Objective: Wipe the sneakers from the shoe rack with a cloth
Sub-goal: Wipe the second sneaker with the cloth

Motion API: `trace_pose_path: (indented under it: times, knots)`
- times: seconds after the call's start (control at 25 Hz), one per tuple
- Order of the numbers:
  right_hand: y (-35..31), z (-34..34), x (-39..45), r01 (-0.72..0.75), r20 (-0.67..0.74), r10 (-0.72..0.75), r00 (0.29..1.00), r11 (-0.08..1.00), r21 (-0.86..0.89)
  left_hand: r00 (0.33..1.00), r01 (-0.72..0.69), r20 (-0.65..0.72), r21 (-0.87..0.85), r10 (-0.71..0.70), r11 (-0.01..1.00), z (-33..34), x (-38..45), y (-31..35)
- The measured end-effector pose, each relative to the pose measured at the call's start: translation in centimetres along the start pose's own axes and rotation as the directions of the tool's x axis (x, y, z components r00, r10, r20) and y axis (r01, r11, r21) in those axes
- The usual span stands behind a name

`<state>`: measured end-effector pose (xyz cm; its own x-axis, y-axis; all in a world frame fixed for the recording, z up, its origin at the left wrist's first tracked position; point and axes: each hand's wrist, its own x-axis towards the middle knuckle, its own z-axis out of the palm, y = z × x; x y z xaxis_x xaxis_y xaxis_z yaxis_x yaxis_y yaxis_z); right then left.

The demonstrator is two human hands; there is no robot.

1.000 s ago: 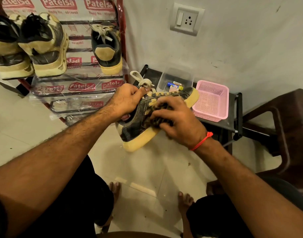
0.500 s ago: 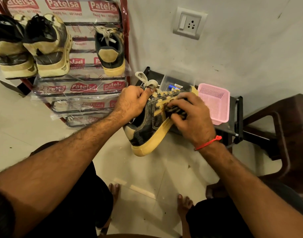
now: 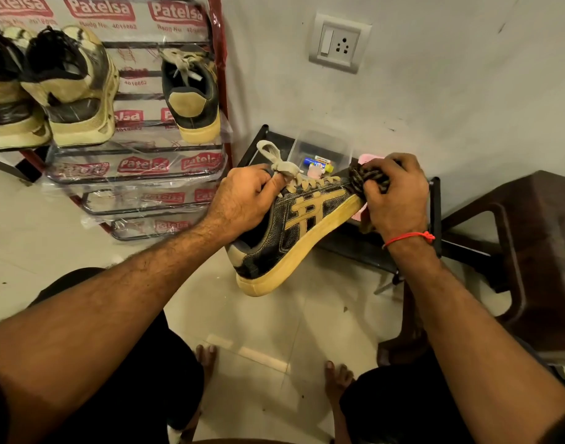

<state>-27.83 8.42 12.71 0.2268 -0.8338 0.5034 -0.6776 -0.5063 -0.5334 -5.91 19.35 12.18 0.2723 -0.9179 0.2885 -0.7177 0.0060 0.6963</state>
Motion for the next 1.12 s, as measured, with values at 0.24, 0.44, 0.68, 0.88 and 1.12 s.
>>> trace_pose_path:
  times: [0.24,0.44,0.68,0.88,1.12]
  knots:
    - [-5.8,1.2,-4.8,0.062,0.222,-0.127,0.967,0.959,0.277,0.994,0.078,-0.074,0.037,-0.075,0.996,-0.6,-0.2,-0.1]
    - [-7.5,0.4,-5.6,-0.007,0.358,-0.189,0.915,0.876,0.482,0.926,0.356,-0.055,-0.208,-0.374,0.911,-2.0,0.1,-0.2]
    - [-5.6,-1.4,-3.6,-0.466,0.391,0.253,0.885,0.472,0.748,0.953,0.184,0.287,-0.283,-0.1,0.941,-4.0,-1.2,3.1]
    - [-4.0,-2.9,-1.5,-0.555,0.44,0.407,0.801,0.229,0.799,0.883,-0.114,0.432,-0.187,0.186,0.976,-5.6,-3.5,4.6]
    - [-6.3,-2.5,-3.4,-0.673,0.589,0.339,0.734,0.244,0.698,0.933,-0.253,0.291,0.11,0.212,0.961,-5.0,-6.4,6.2]
